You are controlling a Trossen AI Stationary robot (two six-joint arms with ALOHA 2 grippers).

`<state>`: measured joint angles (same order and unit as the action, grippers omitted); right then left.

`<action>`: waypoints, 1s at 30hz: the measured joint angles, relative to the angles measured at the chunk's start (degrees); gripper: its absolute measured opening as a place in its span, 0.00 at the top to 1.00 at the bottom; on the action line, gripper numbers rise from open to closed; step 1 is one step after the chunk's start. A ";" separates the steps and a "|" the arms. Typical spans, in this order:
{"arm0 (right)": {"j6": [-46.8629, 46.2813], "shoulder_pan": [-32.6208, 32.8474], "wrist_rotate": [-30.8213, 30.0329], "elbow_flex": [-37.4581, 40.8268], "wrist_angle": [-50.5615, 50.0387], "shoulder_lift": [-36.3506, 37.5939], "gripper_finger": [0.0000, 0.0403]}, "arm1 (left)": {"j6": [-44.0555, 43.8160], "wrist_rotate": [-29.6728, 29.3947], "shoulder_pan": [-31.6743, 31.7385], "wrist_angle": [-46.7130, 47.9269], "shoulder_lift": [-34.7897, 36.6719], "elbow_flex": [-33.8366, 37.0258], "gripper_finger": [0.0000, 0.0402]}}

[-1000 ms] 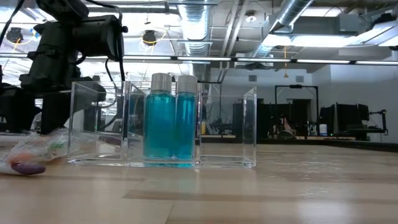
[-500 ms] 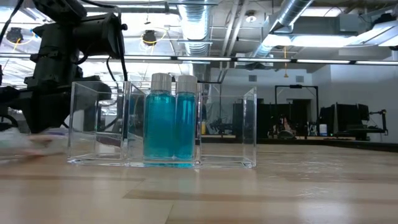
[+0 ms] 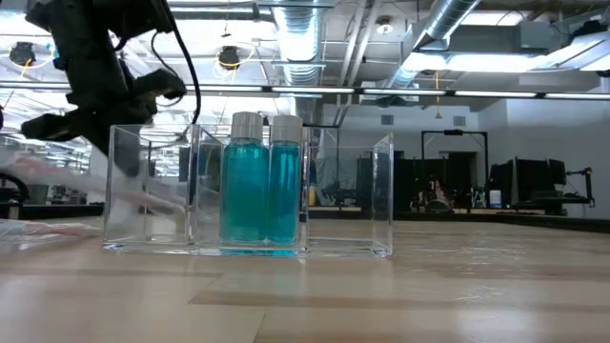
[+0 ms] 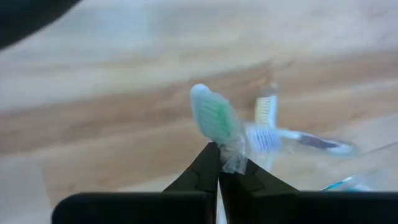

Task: Pick & Place toothbrushing station
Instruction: Put the green toothbrush into the transparent organizer

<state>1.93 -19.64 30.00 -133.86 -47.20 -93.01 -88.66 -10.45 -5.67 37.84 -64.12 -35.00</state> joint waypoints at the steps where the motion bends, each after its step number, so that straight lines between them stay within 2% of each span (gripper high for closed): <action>1: 0.00 0.00 0.00 0.00 0.13 0.00 0.58 | 0.06 -1.56 0.00 0.39 1.24 0.00 1.00; 7: -0.04 0.00 0.00 0.00 0.83 0.00 0.58 | 7.44 -10.99 0.35 0.31 7.35 -0.16 1.00; 13: -1.86 -0.13 -0.04 0.00 3.52 0.00 0.58 | 17.42 -12.21 2.84 0.50 11.45 -1.28 1.00; 18: -2.14 -1.24 -0.50 0.00 4.97 0.00 0.58 | 32.07 -16.57 4.51 -1.06 13.32 -7.18 1.00; 24: -4.03 -2.36 -1.54 -0.01 9.00 0.04 0.58 | 50.73 -17.58 6.53 -4.16 13.91 -15.63 1.00; 30: -4.15 -2.34 -3.23 -0.02 11.71 0.02 0.58 | 64.61 -16.17 4.81 -7.32 13.36 -21.59 1.00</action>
<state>-2.22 -21.98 26.77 -133.88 -35.48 -92.99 -24.05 -26.63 -0.86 30.52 -50.76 -56.60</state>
